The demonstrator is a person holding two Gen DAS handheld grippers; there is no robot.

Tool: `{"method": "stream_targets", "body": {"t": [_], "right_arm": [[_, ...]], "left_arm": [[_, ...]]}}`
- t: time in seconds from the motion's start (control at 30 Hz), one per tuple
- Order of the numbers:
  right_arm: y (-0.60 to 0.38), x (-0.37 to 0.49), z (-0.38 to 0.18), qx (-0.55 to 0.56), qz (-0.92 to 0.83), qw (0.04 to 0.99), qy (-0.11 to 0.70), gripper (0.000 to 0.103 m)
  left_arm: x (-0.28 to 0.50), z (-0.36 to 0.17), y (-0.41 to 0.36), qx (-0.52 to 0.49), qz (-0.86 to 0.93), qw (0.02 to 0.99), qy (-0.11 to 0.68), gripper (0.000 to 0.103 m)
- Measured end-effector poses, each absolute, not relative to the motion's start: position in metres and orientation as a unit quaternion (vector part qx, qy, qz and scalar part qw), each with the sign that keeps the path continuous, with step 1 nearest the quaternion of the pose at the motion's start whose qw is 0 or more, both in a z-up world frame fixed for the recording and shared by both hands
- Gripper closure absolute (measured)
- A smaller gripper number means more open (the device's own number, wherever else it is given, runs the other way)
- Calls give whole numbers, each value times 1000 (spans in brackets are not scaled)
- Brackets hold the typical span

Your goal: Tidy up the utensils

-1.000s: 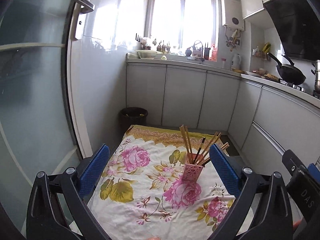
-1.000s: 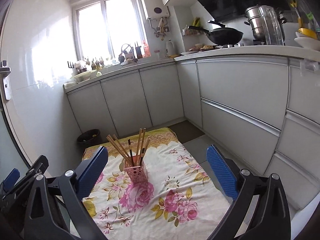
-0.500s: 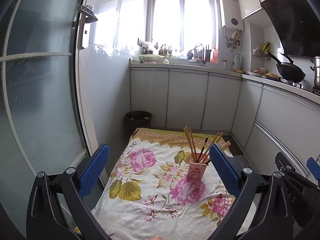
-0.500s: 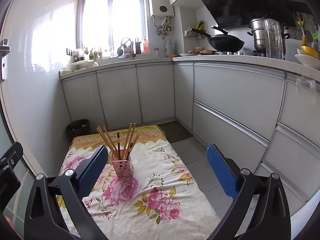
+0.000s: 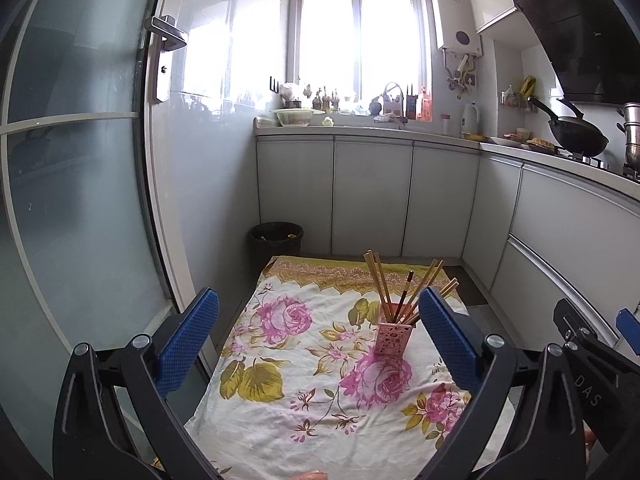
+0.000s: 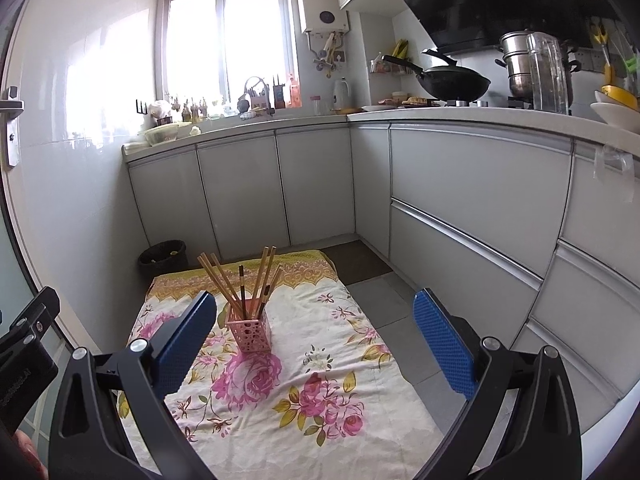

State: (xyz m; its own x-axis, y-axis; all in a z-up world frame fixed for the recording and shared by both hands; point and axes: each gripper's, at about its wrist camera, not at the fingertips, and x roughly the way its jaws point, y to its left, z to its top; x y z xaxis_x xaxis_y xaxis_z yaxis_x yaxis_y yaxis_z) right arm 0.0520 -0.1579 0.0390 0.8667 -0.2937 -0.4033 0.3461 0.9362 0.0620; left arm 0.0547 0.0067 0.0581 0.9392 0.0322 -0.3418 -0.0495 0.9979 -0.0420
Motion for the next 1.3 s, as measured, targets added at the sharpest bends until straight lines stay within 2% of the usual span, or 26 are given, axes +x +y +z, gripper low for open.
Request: {"method": "stream_targets", "body": {"t": [1.3], "right_arm": [[-160,49,40,80,-150,962,212,7]], "left_arm": [[51,63,12,-36,8,986,165,7]]}}
